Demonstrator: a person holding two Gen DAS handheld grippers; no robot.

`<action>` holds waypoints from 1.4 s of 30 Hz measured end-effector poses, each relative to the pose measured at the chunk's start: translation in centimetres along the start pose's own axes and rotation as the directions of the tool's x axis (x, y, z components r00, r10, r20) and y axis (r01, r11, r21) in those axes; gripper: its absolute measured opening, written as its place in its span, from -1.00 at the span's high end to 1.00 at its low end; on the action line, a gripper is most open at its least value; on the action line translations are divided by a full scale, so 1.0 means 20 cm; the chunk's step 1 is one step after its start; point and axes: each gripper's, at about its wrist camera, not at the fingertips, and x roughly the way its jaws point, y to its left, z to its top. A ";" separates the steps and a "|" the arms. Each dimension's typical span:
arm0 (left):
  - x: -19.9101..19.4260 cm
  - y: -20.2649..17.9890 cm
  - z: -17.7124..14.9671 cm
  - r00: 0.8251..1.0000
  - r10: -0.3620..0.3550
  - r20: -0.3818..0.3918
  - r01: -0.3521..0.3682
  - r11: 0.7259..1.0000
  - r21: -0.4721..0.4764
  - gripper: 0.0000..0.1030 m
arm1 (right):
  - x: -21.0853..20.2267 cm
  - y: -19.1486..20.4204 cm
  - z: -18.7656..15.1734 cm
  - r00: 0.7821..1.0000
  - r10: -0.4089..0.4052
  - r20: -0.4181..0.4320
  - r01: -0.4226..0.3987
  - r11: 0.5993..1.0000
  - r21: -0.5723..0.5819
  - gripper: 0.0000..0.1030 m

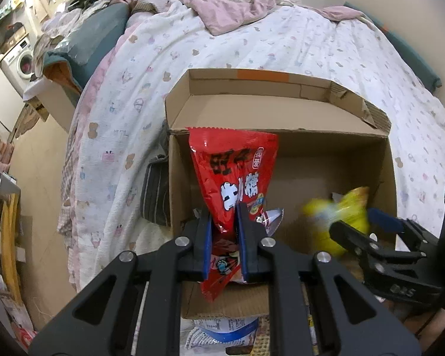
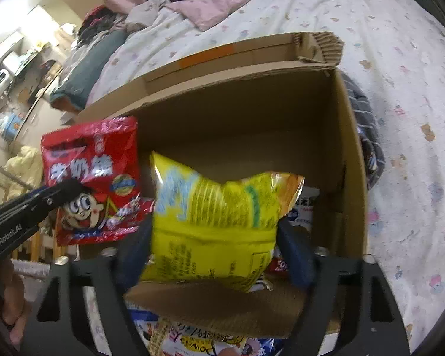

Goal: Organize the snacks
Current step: 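Carry both bags over the box and open both tools to drop them inside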

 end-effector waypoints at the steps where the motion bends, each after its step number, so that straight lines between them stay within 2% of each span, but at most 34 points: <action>1: 0.00 0.00 0.00 1.000 0.001 0.001 -0.001 1.000 0.000 0.76 | -0.01 0.00 0.00 1.000 0.004 0.008 -0.004 1.000 -0.001 -0.97; 6: 0.00 -0.01 0.00 1.000 -0.009 -0.008 0.009 1.000 -0.001 0.76 | -0.07 -0.03 0.01 0.998 0.049 0.033 -0.050 0.998 0.026 -1.00; 9: -0.01 -0.04 0.01 0.999 -0.047 -0.014 0.047 0.999 -0.010 0.76 | -0.13 -0.04 0.01 0.996 0.073 0.056 -0.075 0.996 0.046 -1.00; 13: -0.01 -0.11 0.02 0.991 -0.129 -0.032 0.128 0.991 -0.023 0.76 | -0.24 -0.05 0.02 0.994 0.034 0.102 -0.038 0.999 0.039 -1.00; 15: 0.03 -0.16 0.03 0.981 -0.187 -0.054 0.185 0.982 -0.040 0.76 | -0.31 -0.08 0.02 0.991 0.015 0.132 -0.021 0.999 0.048 -1.00; 19: 0.13 -0.27 0.03 0.973 -0.201 -0.115 0.199 0.979 -0.035 0.75 | -0.40 -0.15 0.02 0.985 0.029 0.173 -0.046 0.995 0.093 -1.00; 22: 0.18 -0.31 0.03 0.976 -0.174 -0.133 0.172 0.985 -0.022 0.71 | -0.42 -0.20 0.02 0.983 0.025 0.179 -0.046 0.992 0.117 -1.00; 24: 0.19 -0.33 0.03 0.983 -0.125 -0.137 0.128 0.992 0.009 0.59 | -0.41 -0.23 0.01 0.985 0.025 0.169 -0.047 0.991 0.128 -1.00; 26: 0.20 -0.34 0.02 0.987 -0.097 -0.130 0.100 0.995 0.023 0.04 | -0.41 -0.23 0.00 0.986 0.021 0.165 -0.042 0.991 0.123 -1.00; 28: 0.18 -0.33 0.01 0.990 -0.079 -0.115 0.084 0.996 0.036 -0.25 | -0.42 -0.23 0.00 0.986 0.023 0.163 -0.042 0.993 0.114 -1.00; 34: 0.11 -0.33 0.00 0.996 -0.050 -0.071 0.056 0.994 0.091 -0.30 | -0.44 -0.23 -0.01 0.986 0.036 0.163 -0.054 0.992 0.111 -1.00; 38: 0.11 -0.32 -0.02 0.996 -0.009 -0.088 0.017 0.996 0.091 -0.30 | -0.43 -0.22 -0.02 0.989 0.035 0.147 -0.050 0.993 0.104 -1.00; 42: 0.10 -0.29 -0.04 0.996 -0.008 -0.092 0.015 0.997 0.080 -0.30 | -0.42 -0.19 -0.03 0.991 0.029 0.133 -0.041 0.996 0.085 -1.00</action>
